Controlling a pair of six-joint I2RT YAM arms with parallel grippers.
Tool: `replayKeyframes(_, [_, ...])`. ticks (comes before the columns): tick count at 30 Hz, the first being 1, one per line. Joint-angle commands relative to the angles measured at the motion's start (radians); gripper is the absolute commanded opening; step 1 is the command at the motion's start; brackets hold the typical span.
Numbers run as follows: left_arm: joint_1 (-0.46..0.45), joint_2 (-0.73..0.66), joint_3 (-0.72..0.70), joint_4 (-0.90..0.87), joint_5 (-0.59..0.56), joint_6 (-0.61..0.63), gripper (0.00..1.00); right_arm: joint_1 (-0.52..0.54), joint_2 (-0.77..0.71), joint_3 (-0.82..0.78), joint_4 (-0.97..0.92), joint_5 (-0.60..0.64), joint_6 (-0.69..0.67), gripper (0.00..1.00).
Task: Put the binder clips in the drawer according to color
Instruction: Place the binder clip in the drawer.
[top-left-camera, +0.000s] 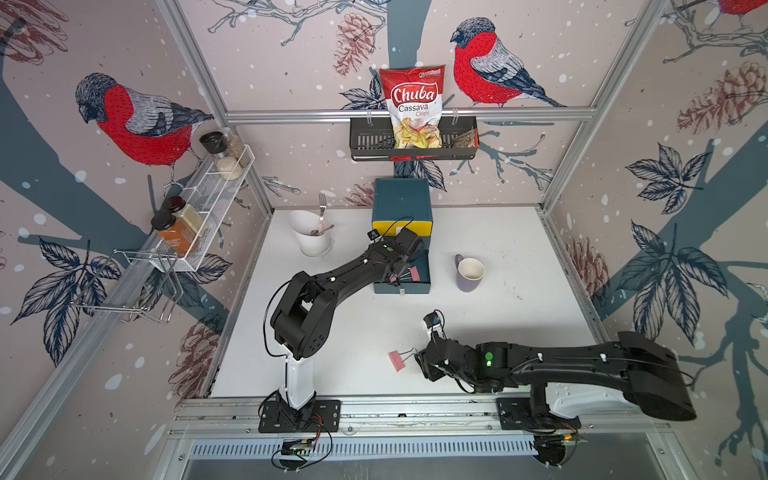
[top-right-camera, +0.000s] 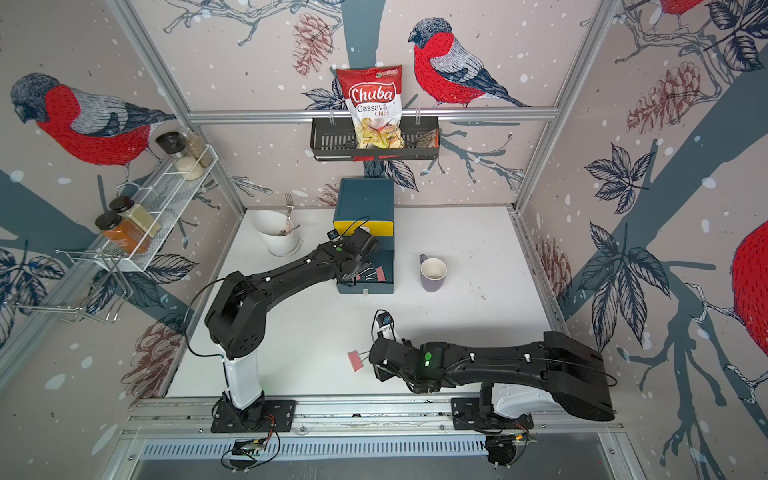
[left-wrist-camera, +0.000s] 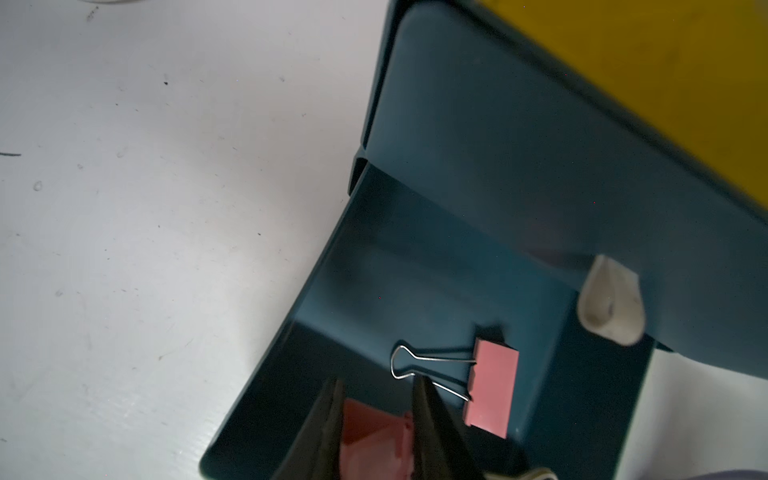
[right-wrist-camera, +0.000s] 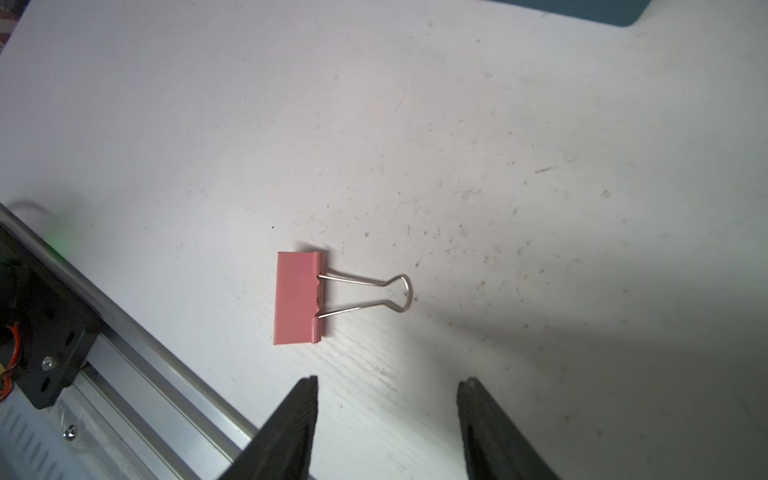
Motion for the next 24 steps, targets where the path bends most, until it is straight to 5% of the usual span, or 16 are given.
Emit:
replayKeyframes(1, [0.008, 0.014, 0.004, 0.039, -0.033, 0.007, 0.25, 0.037, 0.058, 0.023, 0.058, 0.001, 0.014, 0.59])
replayKeyframes(24, [0.03, 0.07, 0.018, 0.061, -0.002, 0.01, 0.29, 0.079, 0.331, 0.157, 0.054, -0.024, -0.002, 0.63])
